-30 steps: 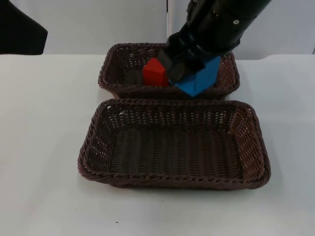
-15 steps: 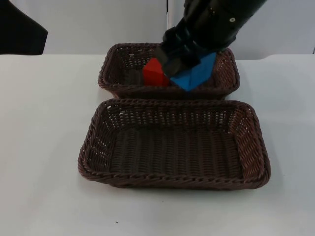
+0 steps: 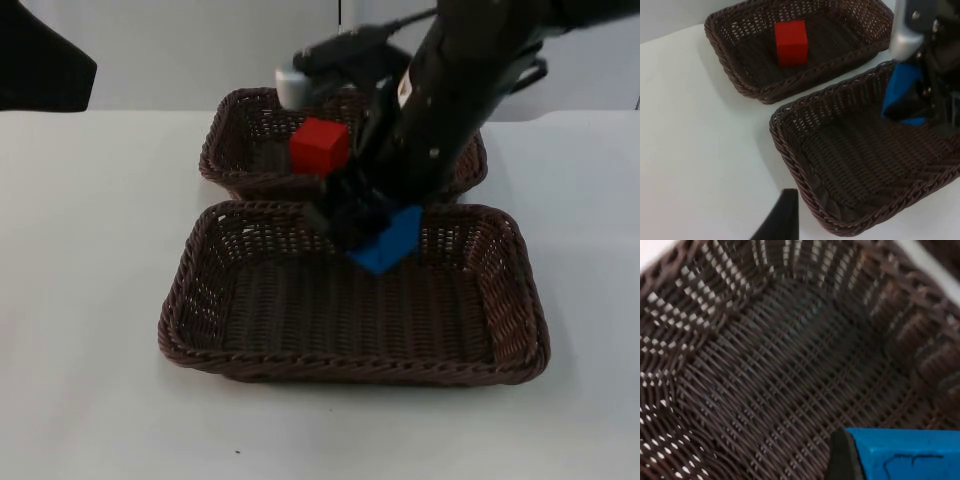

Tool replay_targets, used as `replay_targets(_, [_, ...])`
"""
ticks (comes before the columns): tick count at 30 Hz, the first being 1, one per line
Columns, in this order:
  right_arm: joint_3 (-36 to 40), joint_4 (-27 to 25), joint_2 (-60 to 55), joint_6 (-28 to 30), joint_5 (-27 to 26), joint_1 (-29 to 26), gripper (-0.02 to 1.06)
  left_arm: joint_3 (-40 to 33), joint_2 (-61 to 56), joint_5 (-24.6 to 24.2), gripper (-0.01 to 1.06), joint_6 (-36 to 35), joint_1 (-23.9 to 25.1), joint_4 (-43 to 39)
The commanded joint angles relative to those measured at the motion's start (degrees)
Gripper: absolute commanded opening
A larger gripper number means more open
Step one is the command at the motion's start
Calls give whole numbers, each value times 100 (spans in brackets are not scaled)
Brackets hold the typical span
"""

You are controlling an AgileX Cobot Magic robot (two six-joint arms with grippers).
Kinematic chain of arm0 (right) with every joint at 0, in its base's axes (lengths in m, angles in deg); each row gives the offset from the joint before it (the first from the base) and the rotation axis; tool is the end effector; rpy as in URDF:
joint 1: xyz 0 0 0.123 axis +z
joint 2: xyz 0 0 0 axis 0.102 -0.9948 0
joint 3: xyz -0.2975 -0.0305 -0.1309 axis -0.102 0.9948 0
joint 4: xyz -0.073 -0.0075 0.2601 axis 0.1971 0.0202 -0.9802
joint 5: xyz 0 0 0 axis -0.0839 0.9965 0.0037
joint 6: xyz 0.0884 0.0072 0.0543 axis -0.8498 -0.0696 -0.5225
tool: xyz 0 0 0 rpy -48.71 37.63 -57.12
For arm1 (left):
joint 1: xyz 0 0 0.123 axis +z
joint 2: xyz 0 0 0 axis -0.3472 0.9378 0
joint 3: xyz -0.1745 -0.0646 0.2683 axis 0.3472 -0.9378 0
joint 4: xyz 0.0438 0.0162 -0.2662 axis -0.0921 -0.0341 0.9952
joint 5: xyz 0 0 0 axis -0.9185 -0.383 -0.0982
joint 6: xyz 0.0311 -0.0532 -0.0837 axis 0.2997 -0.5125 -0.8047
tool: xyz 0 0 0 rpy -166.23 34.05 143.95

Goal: Pick up one cube with the left hand and place it into the upper basket. Pick up one cube with the right hand and place it into the lower basket.

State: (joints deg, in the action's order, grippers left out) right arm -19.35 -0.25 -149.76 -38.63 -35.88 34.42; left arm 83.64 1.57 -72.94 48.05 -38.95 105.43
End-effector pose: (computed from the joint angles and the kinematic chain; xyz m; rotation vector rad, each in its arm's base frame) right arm 0.3707 0.3130 0.1813 -1.0639 2.4633 0.1763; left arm 0.1567 -0.0731 0.3427 0.5547 2.1740 -0.3375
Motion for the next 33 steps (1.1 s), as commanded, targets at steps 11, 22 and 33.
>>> replay_targets(11, [-4,8,-382,-25,-295,33,0,-19,-26,5,95,-37,6,-43])
replay_targets(22, [-4,16,-594,-25,-344,33,0,-19,-26,5,95,-37,6,-43])
replay_targets(33, [-4,5,-766,-25,-334,33,6,-19,-26,5,95,-37,6,-43])
